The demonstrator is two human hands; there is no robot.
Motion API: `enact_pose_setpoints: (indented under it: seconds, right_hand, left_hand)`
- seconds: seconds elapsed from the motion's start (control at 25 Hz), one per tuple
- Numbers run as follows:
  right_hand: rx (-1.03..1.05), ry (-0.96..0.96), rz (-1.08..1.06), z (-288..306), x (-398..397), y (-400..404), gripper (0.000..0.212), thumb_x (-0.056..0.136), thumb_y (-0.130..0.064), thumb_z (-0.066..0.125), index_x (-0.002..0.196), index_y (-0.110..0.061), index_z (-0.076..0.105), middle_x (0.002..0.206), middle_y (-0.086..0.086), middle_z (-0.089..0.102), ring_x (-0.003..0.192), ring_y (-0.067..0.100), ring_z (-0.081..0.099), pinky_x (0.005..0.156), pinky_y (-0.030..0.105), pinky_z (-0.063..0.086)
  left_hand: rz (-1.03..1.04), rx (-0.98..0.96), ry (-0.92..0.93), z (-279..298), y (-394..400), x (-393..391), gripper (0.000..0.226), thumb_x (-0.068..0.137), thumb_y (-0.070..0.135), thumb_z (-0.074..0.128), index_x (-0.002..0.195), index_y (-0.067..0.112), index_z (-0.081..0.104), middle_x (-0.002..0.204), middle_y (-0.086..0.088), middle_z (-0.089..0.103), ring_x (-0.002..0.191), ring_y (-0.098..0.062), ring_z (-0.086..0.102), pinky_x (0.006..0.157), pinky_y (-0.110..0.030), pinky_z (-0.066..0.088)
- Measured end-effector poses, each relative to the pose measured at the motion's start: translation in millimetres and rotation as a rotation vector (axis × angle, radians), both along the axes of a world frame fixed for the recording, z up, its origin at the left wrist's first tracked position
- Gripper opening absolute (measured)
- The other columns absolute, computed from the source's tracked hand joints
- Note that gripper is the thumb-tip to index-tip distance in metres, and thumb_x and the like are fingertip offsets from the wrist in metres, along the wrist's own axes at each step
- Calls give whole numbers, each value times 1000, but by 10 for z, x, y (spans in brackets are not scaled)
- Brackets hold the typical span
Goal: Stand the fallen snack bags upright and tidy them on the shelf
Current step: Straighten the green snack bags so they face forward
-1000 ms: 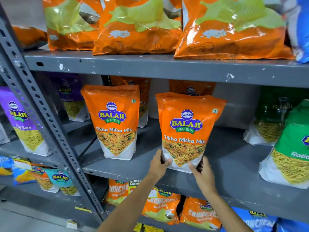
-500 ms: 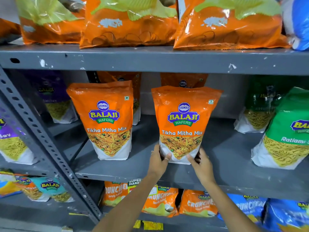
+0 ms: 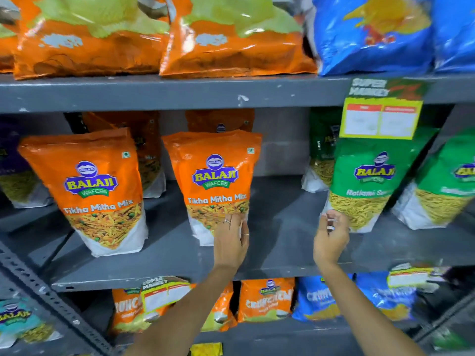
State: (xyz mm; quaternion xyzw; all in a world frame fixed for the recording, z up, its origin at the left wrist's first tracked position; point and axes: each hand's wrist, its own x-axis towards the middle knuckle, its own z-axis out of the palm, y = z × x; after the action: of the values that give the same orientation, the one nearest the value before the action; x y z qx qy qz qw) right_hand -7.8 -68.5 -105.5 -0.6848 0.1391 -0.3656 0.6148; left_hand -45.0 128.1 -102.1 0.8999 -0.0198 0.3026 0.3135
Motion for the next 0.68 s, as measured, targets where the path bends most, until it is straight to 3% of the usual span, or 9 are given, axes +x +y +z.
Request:
enact_pose_setpoints:
  seconds: [0.08, 0.24, 0.4, 0.48, 0.56, 0.6, 0.68]
  right_hand:
    - [-49, -1, -23, 24, 42, -344, 19, 85, -12, 53, 99, 1, 55, 101, 26, 60, 79, 29, 55, 66, 34, 43]
    - [-140, -12, 0, -37, 168, -972, 28, 83, -22, 53, 101, 0, 53, 100, 23, 55, 82, 27, 52, 64, 22, 41]
    - [-111, 154, 124, -174, 311, -1484, 33, 85, -23, 60, 110, -4, 50, 105, 16, 51, 99, 39, 54, 84, 46, 45]
    - [-125, 284, 244, -196, 350, -1635, 50, 86, -26, 58, 127, -3, 42, 117, 12, 48, 108, 27, 50, 95, 45, 40]
    - [-101, 339, 425, -198, 355, -1737, 53, 87, -33, 56, 132, -12, 39, 115, -1, 47, 105, 16, 47, 97, 43, 39]
    - [-116, 329, 485, -221, 374, -1785, 46, 86, -37, 56, 125, -17, 45, 109, -4, 52, 100, 15, 50, 91, 42, 41]
    - [-154, 318, 511, -225, 392, -1878, 21, 85, -39, 56, 89, -20, 50, 76, -2, 50, 73, 17, 50, 71, 38, 39]
  left_hand:
    - [-25, -16, 11, -66, -343, 86, 14, 86, 13, 51, 95, 7, 60, 89, -15, 68, 78, -34, 64, 68, -40, 49]
    - [-87, -153, 223, -183, -952, 222, 26, 90, 15, 49, 116, 9, 55, 111, -13, 62, 102, -28, 60, 87, -35, 46]
    - [-175, -291, 491, -271, -1485, 357, 43, 91, 23, 52, 133, 14, 45, 132, -10, 56, 120, -26, 53, 102, -33, 40]
    - [-212, -253, 545, -296, -1662, 496, 53, 91, 26, 53, 140, 13, 39, 141, -8, 50, 132, -26, 43, 110, -34, 32]
    - [-259, -306, 581, -279, -1821, 616, 63, 86, 32, 57, 143, 14, 35, 141, -6, 51, 132, -25, 42, 112, -37, 32]
    - [-270, -330, 578, -284, -1889, 663, 66, 83, 34, 58, 141, 15, 36, 134, -6, 56, 125, -25, 47, 108, -38, 37]
    - [-243, -348, 554, -274, -2064, 692, 57, 81, 28, 62, 133, 15, 43, 107, -3, 61, 103, -21, 53, 88, -31, 44]
